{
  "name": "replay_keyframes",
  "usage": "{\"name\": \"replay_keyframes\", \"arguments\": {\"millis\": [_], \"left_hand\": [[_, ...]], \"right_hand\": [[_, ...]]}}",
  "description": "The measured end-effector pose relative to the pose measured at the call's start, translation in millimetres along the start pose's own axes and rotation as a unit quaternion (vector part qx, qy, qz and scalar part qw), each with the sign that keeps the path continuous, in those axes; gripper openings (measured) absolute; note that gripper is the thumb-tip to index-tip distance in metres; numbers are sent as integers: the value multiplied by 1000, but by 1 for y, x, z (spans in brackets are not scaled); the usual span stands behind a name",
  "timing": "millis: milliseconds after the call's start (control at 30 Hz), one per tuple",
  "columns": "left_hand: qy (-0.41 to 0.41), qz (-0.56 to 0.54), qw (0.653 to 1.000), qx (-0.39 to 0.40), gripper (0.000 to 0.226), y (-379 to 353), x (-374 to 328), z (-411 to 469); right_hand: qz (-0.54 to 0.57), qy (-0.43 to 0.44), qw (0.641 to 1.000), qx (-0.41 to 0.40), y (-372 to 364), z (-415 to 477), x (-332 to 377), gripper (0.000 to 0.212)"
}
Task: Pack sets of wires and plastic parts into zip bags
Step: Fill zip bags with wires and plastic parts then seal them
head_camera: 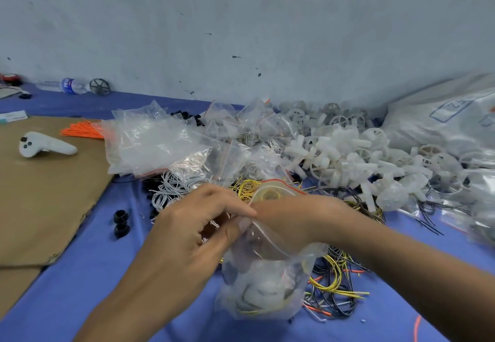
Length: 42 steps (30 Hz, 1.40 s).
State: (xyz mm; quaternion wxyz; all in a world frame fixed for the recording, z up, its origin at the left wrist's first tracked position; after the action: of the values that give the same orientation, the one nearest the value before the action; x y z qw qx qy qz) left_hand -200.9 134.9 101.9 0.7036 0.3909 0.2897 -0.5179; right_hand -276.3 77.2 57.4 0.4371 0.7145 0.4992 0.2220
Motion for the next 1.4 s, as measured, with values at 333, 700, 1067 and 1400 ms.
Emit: {"name": "replay_keyframes", "arguments": {"millis": [333,700,1067,1400], "left_hand": [[-5,40,999,5,14,17,3,-6],[83,-21,994,-65,26,26,22,-6],[100,-68,983,-140,31,40,24,-9],[75,-97,983,-136,31,32,16,9]], "right_hand": [[-41,73,996,-11,24,-10,5,34],[65,-11,951,-302,79,-60,-28,36],[124,9,959,-253,65,-23,-13,19],[182,-5,923,-339,64,-45,-32,15]]}}
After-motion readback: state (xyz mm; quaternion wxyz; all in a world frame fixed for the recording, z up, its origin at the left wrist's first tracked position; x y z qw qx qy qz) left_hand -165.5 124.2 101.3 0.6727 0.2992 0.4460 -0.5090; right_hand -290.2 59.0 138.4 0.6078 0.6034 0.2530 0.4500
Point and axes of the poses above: each hand's wrist, its own z-axis towards the middle knuckle, its own y-axis out of the back of the hand, x = y × z, the point moved 9 cm from there along z, towards the middle knuckle, and after that the axes turned 15 degrees about -z, right-handed, at the moved point
